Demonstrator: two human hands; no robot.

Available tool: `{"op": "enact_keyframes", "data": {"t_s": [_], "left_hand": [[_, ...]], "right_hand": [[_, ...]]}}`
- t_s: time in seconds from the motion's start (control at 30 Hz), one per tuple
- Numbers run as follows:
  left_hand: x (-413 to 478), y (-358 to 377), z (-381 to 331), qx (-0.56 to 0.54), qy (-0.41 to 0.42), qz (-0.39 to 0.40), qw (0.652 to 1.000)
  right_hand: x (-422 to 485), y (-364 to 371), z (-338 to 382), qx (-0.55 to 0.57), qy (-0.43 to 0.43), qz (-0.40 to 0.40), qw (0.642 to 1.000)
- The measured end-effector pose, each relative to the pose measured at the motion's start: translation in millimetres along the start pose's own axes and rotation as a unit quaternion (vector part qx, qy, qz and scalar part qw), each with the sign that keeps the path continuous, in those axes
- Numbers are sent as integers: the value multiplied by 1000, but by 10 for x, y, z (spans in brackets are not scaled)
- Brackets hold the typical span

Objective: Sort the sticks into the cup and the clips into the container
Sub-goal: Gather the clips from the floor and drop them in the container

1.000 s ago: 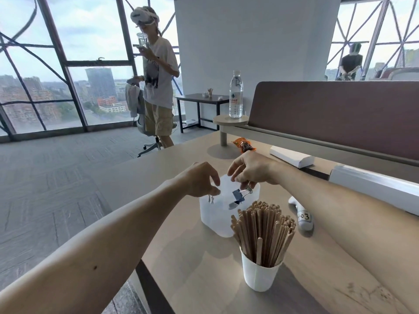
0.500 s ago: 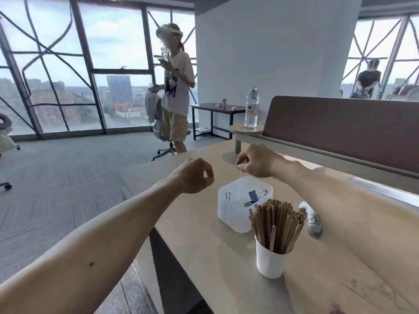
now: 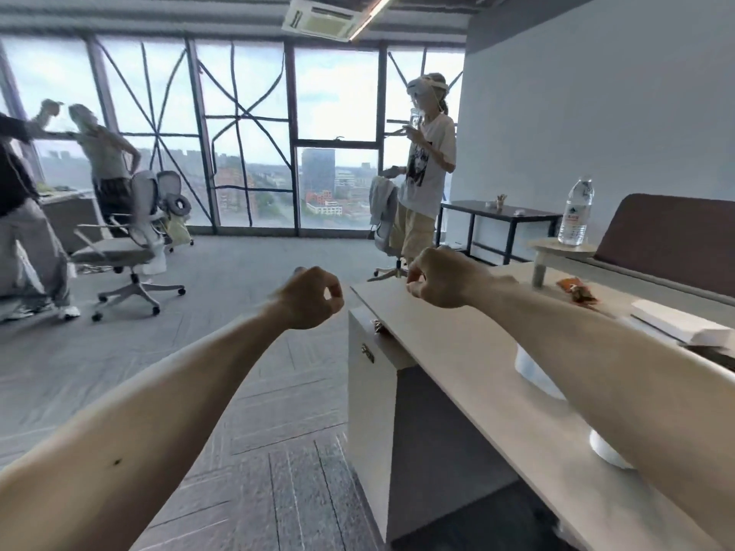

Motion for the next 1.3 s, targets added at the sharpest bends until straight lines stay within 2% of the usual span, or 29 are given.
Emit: {"op": "enact_keyframes", "data": {"t_s": [0.3,0.73,1.0,1.3], "left_hand": [[-1451,-43,1116,3,-114,36,993],[-3709,472,2355,6,-238,149,960],[-4851,1191,2968,-23,-280,222,933],[-5451,2508,3646,-38,-296,300,906]], "right_hand": [[-293,827,1445,18,-49,58,997],[-1123,2585,2888,54,-51,188,979],[-1761,3719,3333,72,-8,261,962],[-2051,5169,3182,72,44,332,940]]}}
Point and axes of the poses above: each hand's wrist, its own x-axis towards the middle knuckle, its own y-axis out of the palm, z = x × y, the point moved 4 cm from there along x, towards the middle knuckle, and after that the axes turned 5 degrees about y, right-handed, at the moved point
